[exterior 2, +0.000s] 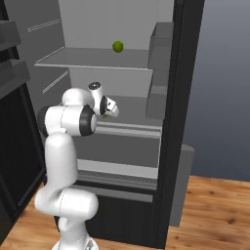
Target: Take the lemon wedge from the fridge and place it on the plate with fish on the dining counter.
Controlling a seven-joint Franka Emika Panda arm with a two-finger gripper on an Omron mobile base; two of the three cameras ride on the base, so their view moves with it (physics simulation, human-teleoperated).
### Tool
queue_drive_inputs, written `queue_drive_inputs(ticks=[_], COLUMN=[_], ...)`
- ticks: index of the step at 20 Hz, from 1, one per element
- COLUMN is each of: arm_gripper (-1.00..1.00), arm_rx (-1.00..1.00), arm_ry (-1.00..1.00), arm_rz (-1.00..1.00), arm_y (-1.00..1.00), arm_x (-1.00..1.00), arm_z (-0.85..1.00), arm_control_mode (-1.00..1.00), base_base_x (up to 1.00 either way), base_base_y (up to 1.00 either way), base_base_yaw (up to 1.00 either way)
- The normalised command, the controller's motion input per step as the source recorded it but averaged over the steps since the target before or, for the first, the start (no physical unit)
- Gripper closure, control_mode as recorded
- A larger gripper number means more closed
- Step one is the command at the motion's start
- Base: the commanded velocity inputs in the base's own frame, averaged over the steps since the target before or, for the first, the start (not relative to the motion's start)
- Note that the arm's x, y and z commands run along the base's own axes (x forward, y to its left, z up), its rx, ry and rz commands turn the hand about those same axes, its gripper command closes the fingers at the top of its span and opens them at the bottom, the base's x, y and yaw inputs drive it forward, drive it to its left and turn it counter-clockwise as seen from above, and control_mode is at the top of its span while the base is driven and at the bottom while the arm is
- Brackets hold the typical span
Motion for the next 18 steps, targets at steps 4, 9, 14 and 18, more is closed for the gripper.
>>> queue_drive_inputs(ticks=[4, 9, 14, 18], arm_gripper=[1.0, 1.0, 1.0, 1.0], arm_rx=[0.0, 0.0, 0.02, 0.06], arm_ry=[-0.14, -0.08, 0.0, 0.11], arm_rz=[0.0, -0.07, -0.17, -0.18], arm_y=[0.01, 0.02, 0.0, 0.0], arm_x=[-0.28, -0.78, -1.0, -1.0], arm_z=[0.44, 0.85, 0.84, 0.73], arm_control_mode=[-1.0, -1.0, -1.0, -1.0], base_base_x=[0.0, 0.0, 0.0, 0.0], base_base_y=[0.0, 0.0, 0.0, 0.0], base_base_yaw=[0.0, 0.0, 0.0, 0.0])
